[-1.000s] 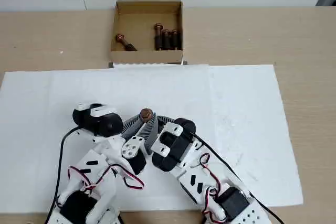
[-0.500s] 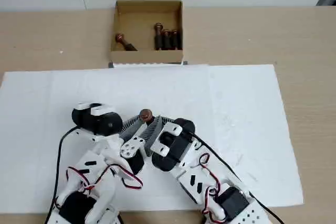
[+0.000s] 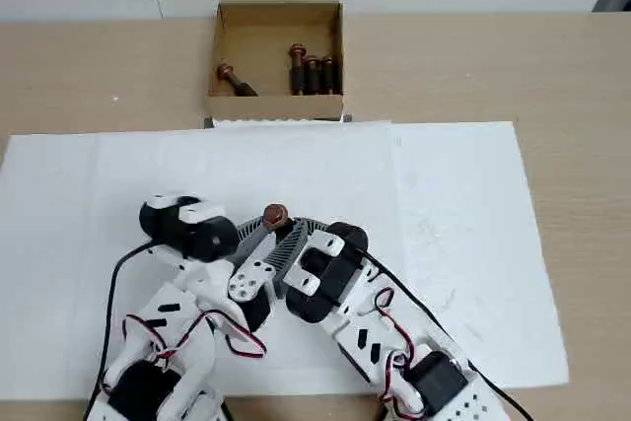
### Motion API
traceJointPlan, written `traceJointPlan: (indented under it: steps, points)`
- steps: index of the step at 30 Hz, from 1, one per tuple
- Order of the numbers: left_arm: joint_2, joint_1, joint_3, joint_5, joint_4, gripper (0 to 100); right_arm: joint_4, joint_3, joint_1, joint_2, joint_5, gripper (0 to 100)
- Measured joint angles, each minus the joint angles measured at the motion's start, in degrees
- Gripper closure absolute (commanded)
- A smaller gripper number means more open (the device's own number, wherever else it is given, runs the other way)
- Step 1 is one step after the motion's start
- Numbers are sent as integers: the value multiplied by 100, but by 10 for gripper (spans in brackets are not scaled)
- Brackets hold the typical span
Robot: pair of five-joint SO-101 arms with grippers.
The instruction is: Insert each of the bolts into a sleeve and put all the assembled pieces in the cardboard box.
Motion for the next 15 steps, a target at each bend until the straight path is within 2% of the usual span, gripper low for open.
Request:
traceJointPlan:
  steps: [6, 15]
  points:
    - [0, -334, 0, -132, 193, 797, 0, 9, 0, 18, 0, 995]
    - [0, -369, 0, -132, 202, 798, 0, 0, 0, 26, 0, 995]
